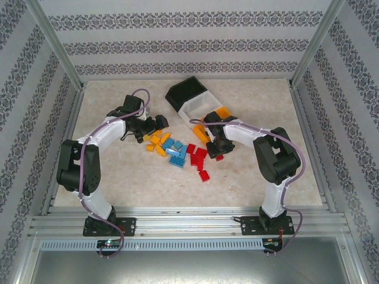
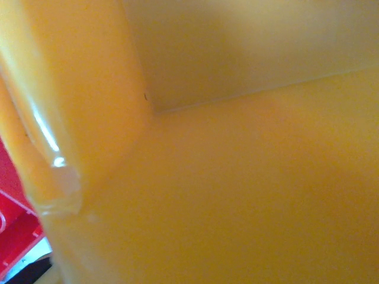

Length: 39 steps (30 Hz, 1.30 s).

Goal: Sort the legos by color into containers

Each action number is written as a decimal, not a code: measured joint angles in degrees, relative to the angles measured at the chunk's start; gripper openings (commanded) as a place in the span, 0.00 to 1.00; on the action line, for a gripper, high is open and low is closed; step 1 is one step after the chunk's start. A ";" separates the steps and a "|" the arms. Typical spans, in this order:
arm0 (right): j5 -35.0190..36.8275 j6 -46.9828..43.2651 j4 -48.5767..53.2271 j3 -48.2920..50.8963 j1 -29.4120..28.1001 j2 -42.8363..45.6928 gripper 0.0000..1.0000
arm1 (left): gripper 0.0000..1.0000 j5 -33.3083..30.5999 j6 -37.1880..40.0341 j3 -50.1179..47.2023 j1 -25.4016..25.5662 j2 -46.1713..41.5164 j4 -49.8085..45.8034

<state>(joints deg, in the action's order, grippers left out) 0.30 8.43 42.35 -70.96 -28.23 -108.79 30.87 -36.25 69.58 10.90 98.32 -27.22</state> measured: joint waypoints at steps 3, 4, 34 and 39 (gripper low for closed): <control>0.11 0.83 0.83 0.39 -0.07 0.94 0.38 | 1.00 0.00 0.00 0.00 0.00 0.00 0.00; 0.11 1.07 1.16 0.59 -0.04 1.44 0.38 | 1.00 0.00 0.00 0.00 0.00 0.00 0.00; -18.86 33.81 5.07 -12.85 15.34 12.70 0.36 | 1.00 0.39 -0.22 0.13 0.00 1.20 0.70; -18.47 41.22 3.10 -14.08 15.34 6.78 0.36 | 1.00 -0.09 -0.02 -0.68 0.00 -0.50 0.48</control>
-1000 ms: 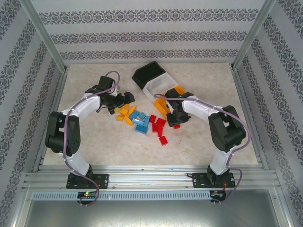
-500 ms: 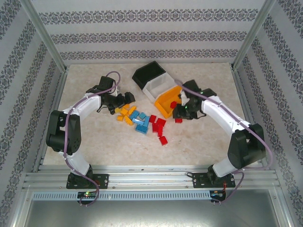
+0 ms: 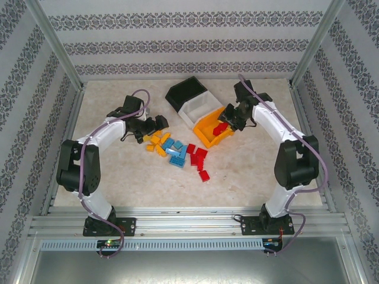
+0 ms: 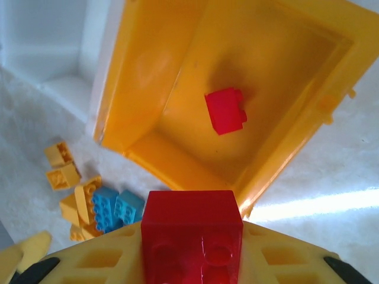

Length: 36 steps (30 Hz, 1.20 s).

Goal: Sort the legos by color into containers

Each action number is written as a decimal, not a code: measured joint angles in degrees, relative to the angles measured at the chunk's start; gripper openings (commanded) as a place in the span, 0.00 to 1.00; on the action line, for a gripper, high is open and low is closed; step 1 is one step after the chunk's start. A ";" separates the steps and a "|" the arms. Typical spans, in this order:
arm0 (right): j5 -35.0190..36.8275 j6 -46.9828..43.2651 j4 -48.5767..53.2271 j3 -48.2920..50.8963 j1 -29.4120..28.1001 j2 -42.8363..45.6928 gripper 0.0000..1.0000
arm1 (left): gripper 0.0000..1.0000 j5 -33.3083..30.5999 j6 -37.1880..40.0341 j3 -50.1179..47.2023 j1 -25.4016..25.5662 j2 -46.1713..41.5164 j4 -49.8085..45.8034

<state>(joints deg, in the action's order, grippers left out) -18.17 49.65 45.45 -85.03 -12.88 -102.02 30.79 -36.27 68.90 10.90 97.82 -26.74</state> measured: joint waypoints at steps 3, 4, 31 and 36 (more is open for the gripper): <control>0.96 2.75 -0.94 -1.07 0.00 -3.26 0.36 | 1.00 -0.90 0.26 -0.46 0.00 -1.81 -0.17; 1.18 3.28 -1.16 -1.49 0.00 -4.13 0.36 | 1.00 -1.07 0.28 -0.70 0.00 -2.47 -0.33; 0.74 4.02 -3.61 -7.67 0.42 -16.55 0.51 | 1.00 -4.09 1.31 -3.76 -0.02 -6.93 -2.86; 0.74 3.96 -3.37 -8.00 0.42 -16.55 0.52 | 1.00 -4.07 1.31 -3.76 -0.02 -6.93 -2.84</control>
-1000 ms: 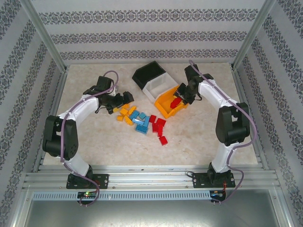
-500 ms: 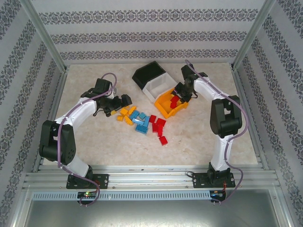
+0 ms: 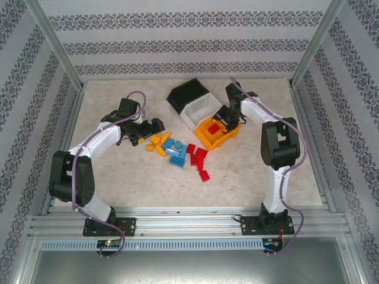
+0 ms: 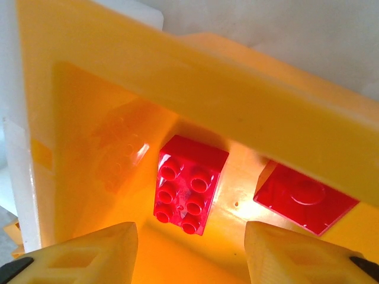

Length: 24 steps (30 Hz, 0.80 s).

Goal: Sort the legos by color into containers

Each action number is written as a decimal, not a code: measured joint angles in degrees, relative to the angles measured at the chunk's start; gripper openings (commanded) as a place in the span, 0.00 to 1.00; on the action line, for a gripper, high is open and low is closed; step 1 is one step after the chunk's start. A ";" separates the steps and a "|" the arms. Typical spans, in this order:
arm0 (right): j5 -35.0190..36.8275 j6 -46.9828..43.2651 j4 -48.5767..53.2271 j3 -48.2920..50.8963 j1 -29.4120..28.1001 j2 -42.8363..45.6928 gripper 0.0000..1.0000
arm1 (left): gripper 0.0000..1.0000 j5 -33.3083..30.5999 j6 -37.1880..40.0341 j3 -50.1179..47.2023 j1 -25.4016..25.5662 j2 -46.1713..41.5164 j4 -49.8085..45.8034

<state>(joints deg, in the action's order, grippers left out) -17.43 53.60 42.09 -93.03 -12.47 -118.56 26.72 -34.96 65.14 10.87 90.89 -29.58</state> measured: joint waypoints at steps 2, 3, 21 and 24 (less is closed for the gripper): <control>0.00 -0.26 0.28 -0.33 0.15 0.00 0.52 | 1.00 0.00 0.00 0.00 0.00 0.02 0.00; 0.00 -0.44 0.33 -0.48 0.24 0.00 0.52 | 1.00 0.00 0.00 0.00 0.00 0.07 0.00; 0.04 -15.30 3.56 -5.73 -3.96 8.39 0.53 | 0.91 -3.28 1.14 4.83 0.02 4.68 -3.37; -0.48 -18.18 4.20 -5.40 -6.23 9.70 0.53 | 0.86 -5.66 2.27 8.17 0.00 7.65 -6.62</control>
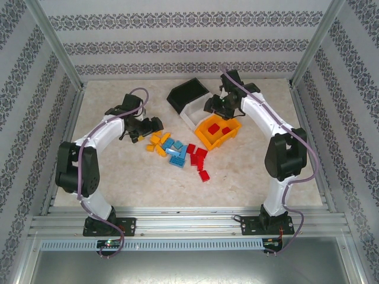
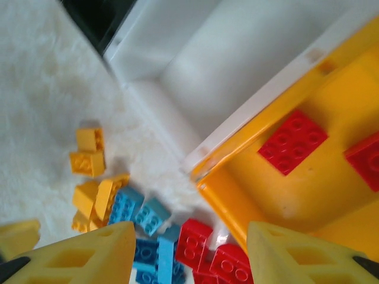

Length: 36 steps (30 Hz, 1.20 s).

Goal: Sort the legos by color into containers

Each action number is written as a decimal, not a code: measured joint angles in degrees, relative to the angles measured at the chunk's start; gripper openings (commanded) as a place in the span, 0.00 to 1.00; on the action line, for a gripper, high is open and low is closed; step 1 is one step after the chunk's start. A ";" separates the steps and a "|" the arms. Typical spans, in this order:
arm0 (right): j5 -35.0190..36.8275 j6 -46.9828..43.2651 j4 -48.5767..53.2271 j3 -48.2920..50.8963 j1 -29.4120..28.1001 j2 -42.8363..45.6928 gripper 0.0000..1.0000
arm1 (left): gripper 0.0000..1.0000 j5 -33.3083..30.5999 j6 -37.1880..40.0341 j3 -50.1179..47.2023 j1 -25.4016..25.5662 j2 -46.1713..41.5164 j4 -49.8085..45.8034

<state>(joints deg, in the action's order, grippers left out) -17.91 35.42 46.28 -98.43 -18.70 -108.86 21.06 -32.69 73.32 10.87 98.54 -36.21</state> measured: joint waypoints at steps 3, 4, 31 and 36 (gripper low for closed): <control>-1.05 -1.40 -0.09 2.29 -1.86 1.07 0.53 | 0.83 -2.36 2.08 5.90 0.00 4.68 -3.45; -1.36 -1.49 -0.09 3.32 -2.23 1.36 0.53 | 0.82 -3.10 2.99 8.20 0.00 6.49 -4.42; -2.78 -1.36 -1.05 6.54 -2.56 4.63 0.57 | 0.81 -10.95 14.60 25.62 4.42 25.99 -13.75; -2.78 -1.36 -2.34 8.72 -2.56 4.90 0.57 | 0.73 -12.31 15.63 27.06 4.42 27.43 -14.32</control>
<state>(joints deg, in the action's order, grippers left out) -20.69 34.06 43.94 -89.71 -21.26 -103.96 8.75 -17.06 100.38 15.29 125.97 -50.52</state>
